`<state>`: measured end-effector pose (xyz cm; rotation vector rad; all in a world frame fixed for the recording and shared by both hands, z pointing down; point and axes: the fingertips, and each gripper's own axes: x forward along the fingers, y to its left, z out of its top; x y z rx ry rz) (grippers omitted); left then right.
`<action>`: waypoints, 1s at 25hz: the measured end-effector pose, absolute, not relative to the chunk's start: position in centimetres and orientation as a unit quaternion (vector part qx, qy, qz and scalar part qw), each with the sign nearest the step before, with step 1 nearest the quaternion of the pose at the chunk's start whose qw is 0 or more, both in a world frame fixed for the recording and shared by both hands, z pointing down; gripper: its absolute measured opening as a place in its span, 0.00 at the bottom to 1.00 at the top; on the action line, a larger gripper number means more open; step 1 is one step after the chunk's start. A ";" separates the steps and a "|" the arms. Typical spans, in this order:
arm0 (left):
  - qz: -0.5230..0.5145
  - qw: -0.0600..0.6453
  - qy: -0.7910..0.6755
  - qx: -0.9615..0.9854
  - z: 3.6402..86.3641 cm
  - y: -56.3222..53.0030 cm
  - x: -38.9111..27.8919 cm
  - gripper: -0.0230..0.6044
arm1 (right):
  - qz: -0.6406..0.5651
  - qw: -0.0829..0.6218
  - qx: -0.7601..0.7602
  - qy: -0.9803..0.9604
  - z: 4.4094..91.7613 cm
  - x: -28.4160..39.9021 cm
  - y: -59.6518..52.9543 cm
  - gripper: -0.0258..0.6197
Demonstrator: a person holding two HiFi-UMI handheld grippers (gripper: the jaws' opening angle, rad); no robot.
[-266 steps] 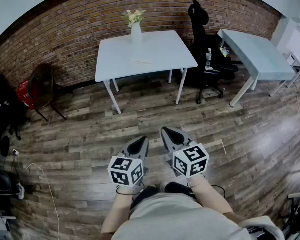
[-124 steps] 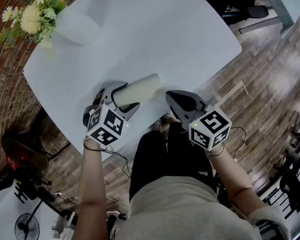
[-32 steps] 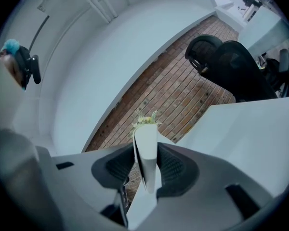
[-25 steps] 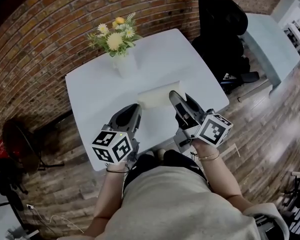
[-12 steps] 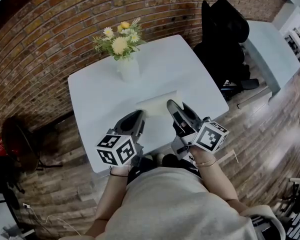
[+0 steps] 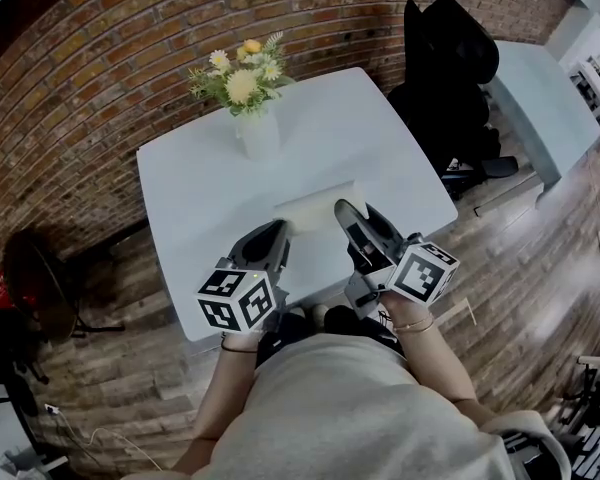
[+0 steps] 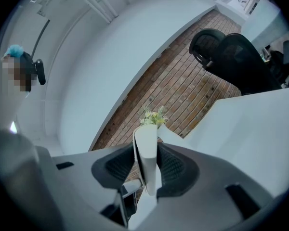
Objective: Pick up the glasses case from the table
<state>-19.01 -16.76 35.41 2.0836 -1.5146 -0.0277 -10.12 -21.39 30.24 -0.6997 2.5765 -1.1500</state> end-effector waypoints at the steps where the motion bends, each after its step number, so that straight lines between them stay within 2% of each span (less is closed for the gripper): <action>1: -0.010 0.279 -0.565 0.777 35.4 -16.7 -19.0 0.07 | -0.393 0.118 -0.239 0.880 30.2 -10.1 -21.3 0.26; 25: -0.009 0.305 -0.548 0.779 35.9 -15.9 -17.4 0.07 | -0.397 0.113 -0.255 0.875 30.9 -8.5 -20.8 0.25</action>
